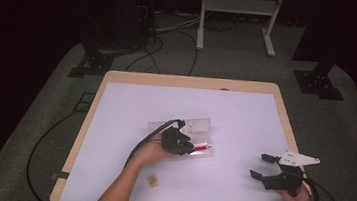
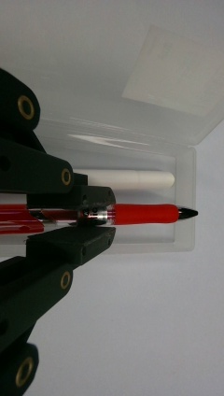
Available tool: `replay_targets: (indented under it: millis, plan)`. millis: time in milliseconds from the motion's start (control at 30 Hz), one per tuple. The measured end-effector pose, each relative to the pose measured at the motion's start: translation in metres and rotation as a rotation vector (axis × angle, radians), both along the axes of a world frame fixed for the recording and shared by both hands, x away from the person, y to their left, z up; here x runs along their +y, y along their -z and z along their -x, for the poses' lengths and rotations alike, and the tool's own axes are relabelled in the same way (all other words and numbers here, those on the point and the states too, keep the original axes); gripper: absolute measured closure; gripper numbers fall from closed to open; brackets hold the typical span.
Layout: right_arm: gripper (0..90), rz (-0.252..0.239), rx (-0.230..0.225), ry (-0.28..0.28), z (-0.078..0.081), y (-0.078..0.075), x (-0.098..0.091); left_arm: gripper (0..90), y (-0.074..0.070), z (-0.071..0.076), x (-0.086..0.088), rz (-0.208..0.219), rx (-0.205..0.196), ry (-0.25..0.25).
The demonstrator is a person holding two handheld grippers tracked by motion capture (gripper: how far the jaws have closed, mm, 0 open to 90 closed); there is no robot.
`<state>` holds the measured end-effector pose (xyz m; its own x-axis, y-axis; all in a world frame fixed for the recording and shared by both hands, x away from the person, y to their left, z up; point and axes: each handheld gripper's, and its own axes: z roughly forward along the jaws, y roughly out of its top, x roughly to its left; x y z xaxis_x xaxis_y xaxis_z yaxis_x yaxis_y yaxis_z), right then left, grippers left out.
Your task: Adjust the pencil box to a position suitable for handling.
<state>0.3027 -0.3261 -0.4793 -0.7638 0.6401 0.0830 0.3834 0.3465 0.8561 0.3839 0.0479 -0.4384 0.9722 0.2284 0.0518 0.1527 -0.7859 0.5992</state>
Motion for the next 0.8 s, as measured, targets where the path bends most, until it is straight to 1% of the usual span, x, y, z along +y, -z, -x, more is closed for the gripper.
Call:
replay_targets:
  millis: [33, 300, 600, 800]
  plan:
    - [17.0, 0.000, 0.000, 0.000, 0.0000, 0.0000, 0.0000, 79.5, 0.0006, -0.0004, -0.0002, -0.011, -0.003, 0.003]
    - [17.0, 0.001, -0.001, 0.000, 0.0001, 0.0000, 0.0001, 79.5, 0.0028, -0.0007, -0.0019, -0.019, 0.003, 0.006]
    - [16.9, -0.001, 0.000, 0.001, 0.0000, 0.0000, 0.0000, 79.4, 0.0042, -0.0010, -0.0025, -0.019, 0.011, 0.007]
    - [17.0, 0.000, -0.001, 0.000, 0.0000, 0.0000, 0.0000, 78.9, 0.0043, -0.0006, -0.0030, -0.021, 0.007, 0.004]
